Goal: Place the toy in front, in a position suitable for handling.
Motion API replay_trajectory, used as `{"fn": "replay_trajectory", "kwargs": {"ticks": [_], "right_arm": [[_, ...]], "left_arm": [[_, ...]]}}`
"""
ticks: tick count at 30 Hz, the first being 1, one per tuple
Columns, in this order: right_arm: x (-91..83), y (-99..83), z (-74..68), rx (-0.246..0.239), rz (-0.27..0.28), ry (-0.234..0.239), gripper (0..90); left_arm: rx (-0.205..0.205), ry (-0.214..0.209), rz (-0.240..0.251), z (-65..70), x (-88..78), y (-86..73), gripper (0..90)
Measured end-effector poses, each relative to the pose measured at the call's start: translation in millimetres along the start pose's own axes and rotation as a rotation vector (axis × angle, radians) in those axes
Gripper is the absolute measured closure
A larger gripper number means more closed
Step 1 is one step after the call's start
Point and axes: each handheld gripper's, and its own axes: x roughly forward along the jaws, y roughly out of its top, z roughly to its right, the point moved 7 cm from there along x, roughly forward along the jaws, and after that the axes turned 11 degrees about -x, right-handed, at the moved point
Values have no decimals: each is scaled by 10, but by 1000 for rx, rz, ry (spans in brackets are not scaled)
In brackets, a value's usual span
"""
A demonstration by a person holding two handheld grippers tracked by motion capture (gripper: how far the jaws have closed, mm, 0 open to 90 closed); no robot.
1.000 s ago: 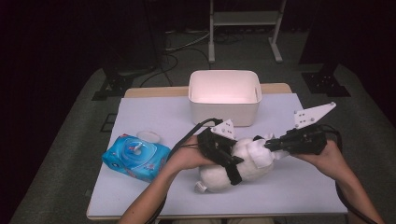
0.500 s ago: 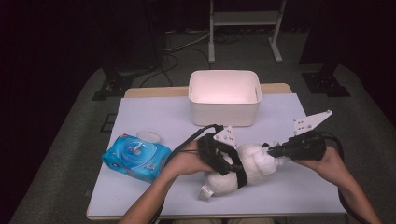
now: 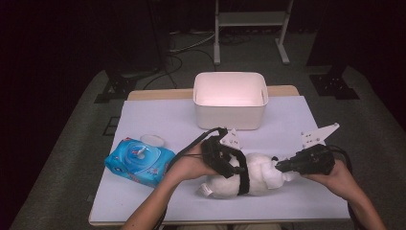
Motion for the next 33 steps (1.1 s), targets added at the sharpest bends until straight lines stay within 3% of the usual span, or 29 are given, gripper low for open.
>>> {"fn": "replay_trajectory", "kwargs": {"ticks": [3, 7, 12, 21, 25, 33], "right_arm": [[-29, 0, 0, 1, 8, -11, 857], [-82, 74, 6, -16, 37, -15, 857], [-5, 191, 37, -50, 5, -7, 857], [14, 127, -23, -36, 8, 23, 856], [22, 118, -50, -38, 10, 37, 856], [36, 102, -87, -45, 20, 51, 856]], "left_arm": [[2, -25, -2, 14, 1, -1, 386], [-17, -59, 8, 17, 27, -26, 376], [-28, -80, 3, 22, 13, -19, 356], [-64, -158, 28, 27, -65, 18, 361], [-75, -151, 48, -24, -143, 44, 372], [-106, -157, 12, -155, -94, 22, 465]]}}
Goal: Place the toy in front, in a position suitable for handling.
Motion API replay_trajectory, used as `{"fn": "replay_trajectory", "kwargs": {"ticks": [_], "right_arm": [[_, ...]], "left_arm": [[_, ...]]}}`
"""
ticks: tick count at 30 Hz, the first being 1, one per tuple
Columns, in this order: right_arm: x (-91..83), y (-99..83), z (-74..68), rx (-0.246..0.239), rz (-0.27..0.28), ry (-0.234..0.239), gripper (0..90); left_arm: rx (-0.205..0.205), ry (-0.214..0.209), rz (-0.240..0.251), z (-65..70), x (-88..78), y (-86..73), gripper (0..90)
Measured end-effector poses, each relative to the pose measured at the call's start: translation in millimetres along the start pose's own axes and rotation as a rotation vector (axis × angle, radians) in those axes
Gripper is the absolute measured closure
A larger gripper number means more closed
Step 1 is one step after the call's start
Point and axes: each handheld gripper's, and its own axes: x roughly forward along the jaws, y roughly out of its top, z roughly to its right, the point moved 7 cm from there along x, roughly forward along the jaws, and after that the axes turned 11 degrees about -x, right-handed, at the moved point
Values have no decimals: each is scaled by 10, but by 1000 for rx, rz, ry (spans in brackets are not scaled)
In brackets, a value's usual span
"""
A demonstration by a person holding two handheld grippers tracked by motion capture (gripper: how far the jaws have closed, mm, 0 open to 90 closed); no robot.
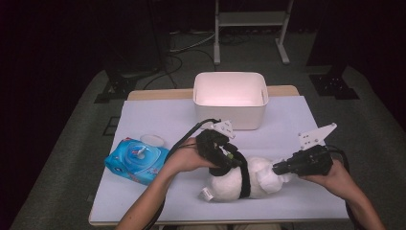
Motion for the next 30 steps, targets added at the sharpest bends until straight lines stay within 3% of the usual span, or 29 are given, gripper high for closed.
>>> {"fn": "replay_trajectory", "kwargs": {"ticks": [8, 14, 15, 19, 26, 30], "right_arm": [[7, -11, -27, -2, 0, 19, 855], [9, -14, -38, -6, 9, 20, 854], [2, -15, -39, -5, 9, 14, 854], [-17, -18, -38, -6, 9, 8, 853], [-59, -25, -16, 6, 32, -2, 852], [-61, -24, 10, 10, 36, 0, 853]], "left_arm": [[-25, -7, -29, -85, 96, 5, 486], [-34, -11, -44, -93, 171, 5, 604], [-5, -8, -45, -78, 178, 14, 687], [28, 5, -47, -61, 165, 61, 750], [63, 27, -50, -75, 139, 151, 773], [98, 63, -53, -98, 93, 245, 772]]}}
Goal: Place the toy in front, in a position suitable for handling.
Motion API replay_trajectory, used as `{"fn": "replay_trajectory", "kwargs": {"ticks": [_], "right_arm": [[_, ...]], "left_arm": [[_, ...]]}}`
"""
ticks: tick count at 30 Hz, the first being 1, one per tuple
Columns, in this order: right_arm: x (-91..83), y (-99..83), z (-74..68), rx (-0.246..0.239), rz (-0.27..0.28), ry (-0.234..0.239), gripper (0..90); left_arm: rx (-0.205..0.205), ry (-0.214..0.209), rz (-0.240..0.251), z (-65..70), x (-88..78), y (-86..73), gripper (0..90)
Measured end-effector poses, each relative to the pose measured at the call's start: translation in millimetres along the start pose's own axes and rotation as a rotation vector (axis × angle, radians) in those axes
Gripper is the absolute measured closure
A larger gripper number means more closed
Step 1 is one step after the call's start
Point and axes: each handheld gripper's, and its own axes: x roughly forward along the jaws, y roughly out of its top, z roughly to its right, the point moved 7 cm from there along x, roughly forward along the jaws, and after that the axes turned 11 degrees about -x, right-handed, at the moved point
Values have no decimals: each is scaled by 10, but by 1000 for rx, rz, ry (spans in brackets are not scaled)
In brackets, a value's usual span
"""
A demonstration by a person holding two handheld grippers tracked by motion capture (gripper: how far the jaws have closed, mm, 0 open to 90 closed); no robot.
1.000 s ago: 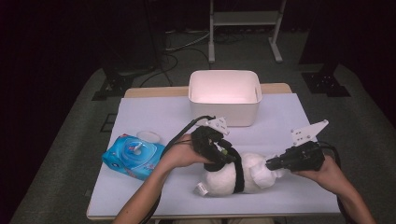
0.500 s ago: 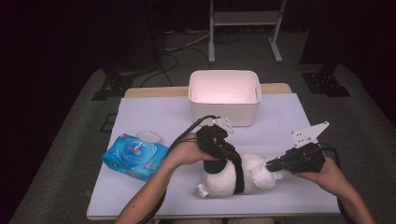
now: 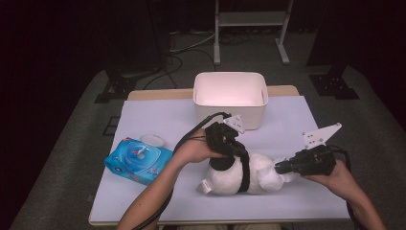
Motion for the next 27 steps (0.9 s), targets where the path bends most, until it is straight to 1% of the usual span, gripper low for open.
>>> {"fn": "replay_trajectory", "kwargs": {"ticks": [1, 2, 3, 4, 5, 8, 9, 10, 11, 12, 13, 15, 16, 17, 18, 19, 21, 22, 24, 25, 26, 27], "right_arm": [[6, 1, 4, 0, 1, 3, 852], [29, 4, 5, 0, 2, 9, 852], [72, 1, 2, -4, -15, 17, 853], [72, 1, 2, -4, -15, 17, 853], [92, 11, -5, -8, -14, 24, 853], [68, 42, 7, -13, -14, 18, 853], [29, 87, 37, -15, -9, 3, 852], [29, 87, 37, -15, -9, 3, 852], [-5, 140, 87, -21, -9, -14, 851], [-8, 152, 104, -21, -12, -21, 851], [-6, 163, 128, -20, -16, -28, 851], [33, 154, 172, -16, -41, -34, 851], [33, 154, 172, -16, -41, -34, 851], [117, 117, 171, -13, -78, -20, 851], [117, 117, 171, -13, -78, -20, 851], [156, 104, 153, -13, -81, -4, 852], [200, 72, 99, -9, -64, 25, 856], [208, 60, 76, -7, -64, 34, 855], [213, 52, 56, -6, -63, 40, 855], [232, 34, 3, -10, -69, 69, 855], [232, 34, 3, -10, -69, 69, 855], [241, 29, -18, -12, -75, 70, 855]], "left_arm": [[13, 20, -7, -3, -11, 21, 772], [15, 22, -6, 1, -16, 35, 771], [26, 26, -24, 9, -15, 25, 768], [26, 26, -24, 9, -15, 25, 767], [55, 29, -42, 32, -16, -16, 766], [44, 19, -34, 64, -24, -54, 762], [51, 9, -33, 102, -32, -92, 760], [51, 9, -33, 102, -32, -92, 757], [58, 0, -31, 149, -41, -124, 754], [58, 0, -31, 149, -41, -124, 753], [64, -3, -28, 183, -47, -154, 753], [62, -3, -26, 203, -52, -171, 753], [62, -3, -26, 203, -52, -171, 753], [59, 0, -22, 207, -54, -174, 753], [58, -1, -24, 209, -54, -177, 753], [58, 2, -25, 212, -51, -178, 753], [63, 6, -29, 208, -44, -165, 754], [62, 9, -28, 209, -40, -155, 754], [60, 2, -32, 217, -37, -148, 753], [68, -9, -45, 252, -31, -149, 750], [68, -9, -45, 252, -31, -149, 743], [69, -19, -52, 277, -36, -153, 743]]}}
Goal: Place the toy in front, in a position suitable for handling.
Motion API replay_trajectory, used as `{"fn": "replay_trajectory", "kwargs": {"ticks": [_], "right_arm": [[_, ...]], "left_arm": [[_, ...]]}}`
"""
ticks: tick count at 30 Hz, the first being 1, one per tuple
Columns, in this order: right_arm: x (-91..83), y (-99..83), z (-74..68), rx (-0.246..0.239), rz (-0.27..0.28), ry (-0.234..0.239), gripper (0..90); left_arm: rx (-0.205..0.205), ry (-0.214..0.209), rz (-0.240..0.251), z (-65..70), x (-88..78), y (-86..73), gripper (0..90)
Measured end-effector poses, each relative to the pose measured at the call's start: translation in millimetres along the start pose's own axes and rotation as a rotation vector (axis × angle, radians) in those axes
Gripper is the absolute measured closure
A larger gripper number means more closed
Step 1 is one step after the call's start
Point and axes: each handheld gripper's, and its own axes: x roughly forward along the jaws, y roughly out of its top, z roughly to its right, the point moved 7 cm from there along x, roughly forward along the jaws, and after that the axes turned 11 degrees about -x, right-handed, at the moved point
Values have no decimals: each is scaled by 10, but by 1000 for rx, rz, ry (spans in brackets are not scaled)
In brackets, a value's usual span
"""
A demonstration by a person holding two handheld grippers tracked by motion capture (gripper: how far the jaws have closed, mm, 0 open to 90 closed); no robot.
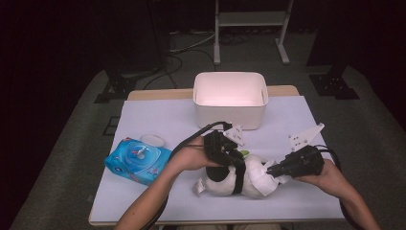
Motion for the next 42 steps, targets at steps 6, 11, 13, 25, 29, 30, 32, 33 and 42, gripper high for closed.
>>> {"fn": "replay_trajectory", "kwargs": {"ticks": [6, 11, 13, 25, 29, 30, 32, 33, 42], "right_arm": [[-74, 20, 31, -2, 19, -58, 854], [10, 7, -8, -3, 13, -30, 854], [15, 6, -15, -6, 20, -25, 854], [25, -4, -54, -11, 29, -17, 855], [-29, 32, -19, -16, 34, -52, 855], [-45, 61, 7, -19, 40, -63, 854], [-38, 76, 26, -19, 38, -66, 854], [-38, 76, 26, -19, 38, -66, 854], [63, 25, -87, -26, 19, -11, 854]], "left_arm": [[11, -30, -10, 91, -22, -41, 723], [4, -43, -5, 104, -35, -52, 687], [6, -57, 12, 118, -61, -46, 678], [-24, -92, 24, 118, -90, -77, 692], [-21, -109, 17, 145, -68, -96, 692], [-19, -116, 13, 160, -63, -106, 691], [-23, -118, 18, 164, -67, -110, 689], [-23, -118, 18, 164, -67, -110, 684], [-45, -74, 43, 73, -189, -88, 650]]}}
